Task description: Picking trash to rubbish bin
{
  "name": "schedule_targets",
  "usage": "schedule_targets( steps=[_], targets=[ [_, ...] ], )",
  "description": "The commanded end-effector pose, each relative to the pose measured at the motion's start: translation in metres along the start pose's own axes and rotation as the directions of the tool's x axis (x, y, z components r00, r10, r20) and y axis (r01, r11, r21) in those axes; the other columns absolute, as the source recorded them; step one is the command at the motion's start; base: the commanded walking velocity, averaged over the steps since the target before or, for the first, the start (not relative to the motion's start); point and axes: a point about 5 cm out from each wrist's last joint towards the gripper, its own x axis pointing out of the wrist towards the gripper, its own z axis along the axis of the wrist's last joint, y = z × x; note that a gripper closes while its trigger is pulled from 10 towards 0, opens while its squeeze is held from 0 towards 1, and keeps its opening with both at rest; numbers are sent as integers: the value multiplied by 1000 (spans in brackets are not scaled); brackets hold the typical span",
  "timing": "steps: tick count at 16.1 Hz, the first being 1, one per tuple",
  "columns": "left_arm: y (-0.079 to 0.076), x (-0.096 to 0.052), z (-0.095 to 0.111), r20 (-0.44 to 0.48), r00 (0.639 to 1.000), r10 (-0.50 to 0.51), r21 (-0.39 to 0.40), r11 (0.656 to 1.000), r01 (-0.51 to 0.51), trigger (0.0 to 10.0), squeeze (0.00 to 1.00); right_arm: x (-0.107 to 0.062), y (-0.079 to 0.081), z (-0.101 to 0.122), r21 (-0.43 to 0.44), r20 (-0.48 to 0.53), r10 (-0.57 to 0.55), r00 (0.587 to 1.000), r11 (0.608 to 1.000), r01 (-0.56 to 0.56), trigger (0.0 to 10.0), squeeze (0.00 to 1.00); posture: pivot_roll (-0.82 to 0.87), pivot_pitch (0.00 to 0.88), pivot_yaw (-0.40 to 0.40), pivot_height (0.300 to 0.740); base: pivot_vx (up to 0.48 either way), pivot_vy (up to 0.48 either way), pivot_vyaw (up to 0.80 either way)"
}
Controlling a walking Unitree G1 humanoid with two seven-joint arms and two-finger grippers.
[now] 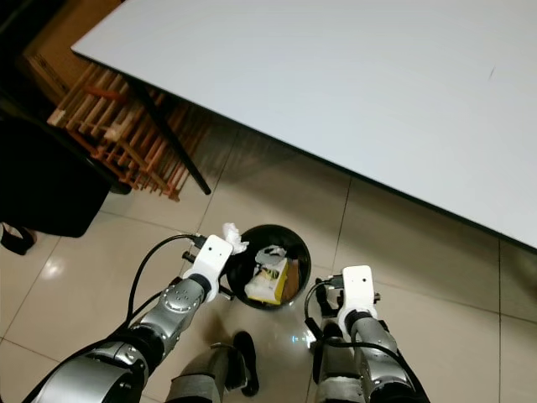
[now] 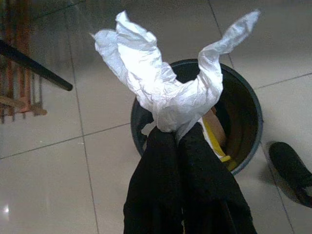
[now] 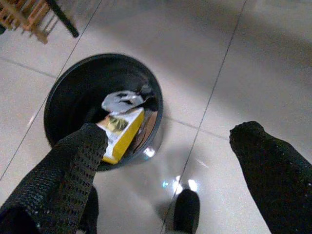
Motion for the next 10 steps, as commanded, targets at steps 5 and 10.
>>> schedule_targets(
  steps=[5, 10],
  targets=[
    [-4, 5, 12, -4, 996, -87, -16, 996, 87, 10000, 0, -10, 29, 12, 8, 27, 230, 973, 973, -230, 10000, 0, -112, 427, 121, 740, 0, 0, 0],
    [-5, 7, 18, 0, 995, -101, -3, 995, 101, 10000, 0, -16, 38, 26, 29, 61, 271, 961, 962, -273, 10000, 0, -116, 440, 121, 740, 0, 0, 0]
  ],
)
